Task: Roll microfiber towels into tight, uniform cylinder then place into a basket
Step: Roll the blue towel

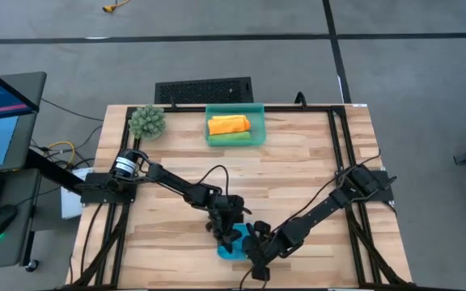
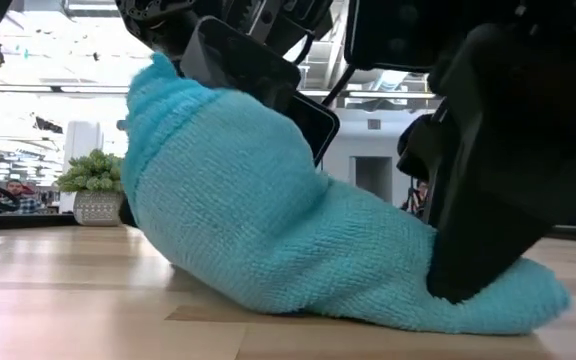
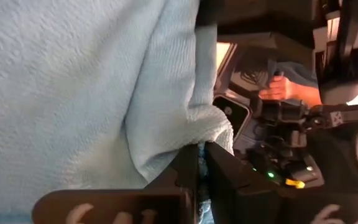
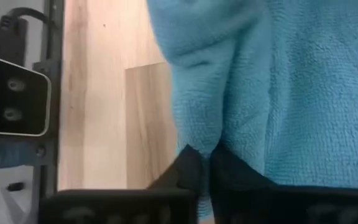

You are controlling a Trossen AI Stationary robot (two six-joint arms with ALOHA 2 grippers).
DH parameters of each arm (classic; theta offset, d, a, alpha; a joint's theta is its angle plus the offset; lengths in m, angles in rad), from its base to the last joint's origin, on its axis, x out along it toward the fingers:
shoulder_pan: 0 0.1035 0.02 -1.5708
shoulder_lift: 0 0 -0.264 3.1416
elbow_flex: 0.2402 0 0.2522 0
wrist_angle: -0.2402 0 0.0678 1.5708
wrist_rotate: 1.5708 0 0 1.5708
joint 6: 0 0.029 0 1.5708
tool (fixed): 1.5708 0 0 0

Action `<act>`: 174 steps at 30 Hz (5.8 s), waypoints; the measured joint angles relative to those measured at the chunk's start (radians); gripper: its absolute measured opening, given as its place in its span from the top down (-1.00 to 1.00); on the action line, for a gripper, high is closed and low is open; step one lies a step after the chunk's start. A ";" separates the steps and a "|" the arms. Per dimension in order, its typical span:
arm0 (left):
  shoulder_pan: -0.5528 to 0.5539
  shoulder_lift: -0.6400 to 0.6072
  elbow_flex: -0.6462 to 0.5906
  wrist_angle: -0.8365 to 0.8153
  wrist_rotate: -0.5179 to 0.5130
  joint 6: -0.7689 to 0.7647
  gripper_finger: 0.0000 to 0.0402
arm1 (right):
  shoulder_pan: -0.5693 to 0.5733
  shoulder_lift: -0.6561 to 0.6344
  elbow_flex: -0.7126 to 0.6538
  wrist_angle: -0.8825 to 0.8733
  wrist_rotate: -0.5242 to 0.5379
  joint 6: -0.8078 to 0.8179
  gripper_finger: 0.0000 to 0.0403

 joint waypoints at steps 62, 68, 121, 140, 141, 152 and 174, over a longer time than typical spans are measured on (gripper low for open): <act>-0.055 -0.301 -0.001 -0.394 -0.338 0.656 0.29 | -0.064 0.006 -0.006 0.116 -0.317 0.172 0.94; -0.233 -0.325 -0.001 -0.366 -0.617 0.878 0.35 | -0.084 0.007 -0.006 0.118 -0.339 0.174 0.96; -0.332 -0.111 -0.007 -0.382 -0.820 0.895 0.37 | -0.141 0.009 -0.006 0.170 -0.374 0.377 0.81; -0.331 -0.098 -0.008 -0.373 -0.816 0.858 0.37 | -0.152 -0.009 -0.004 0.153 -0.481 0.302 -0.15; -0.331 -0.097 -0.008 -0.373 -0.816 0.858 0.37 | -0.149 -0.017 -0.004 0.142 -0.469 0.286 -0.17; -0.332 -0.097 -0.010 -0.374 -0.815 0.844 0.37 | -0.121 -0.276 -0.006 -0.181 -0.241 0.074 -0.19; -0.321 -0.096 -0.010 -0.376 -0.788 0.765 0.45 | 0.091 -0.157 -0.004 0.082 0.174 -0.467 -0.18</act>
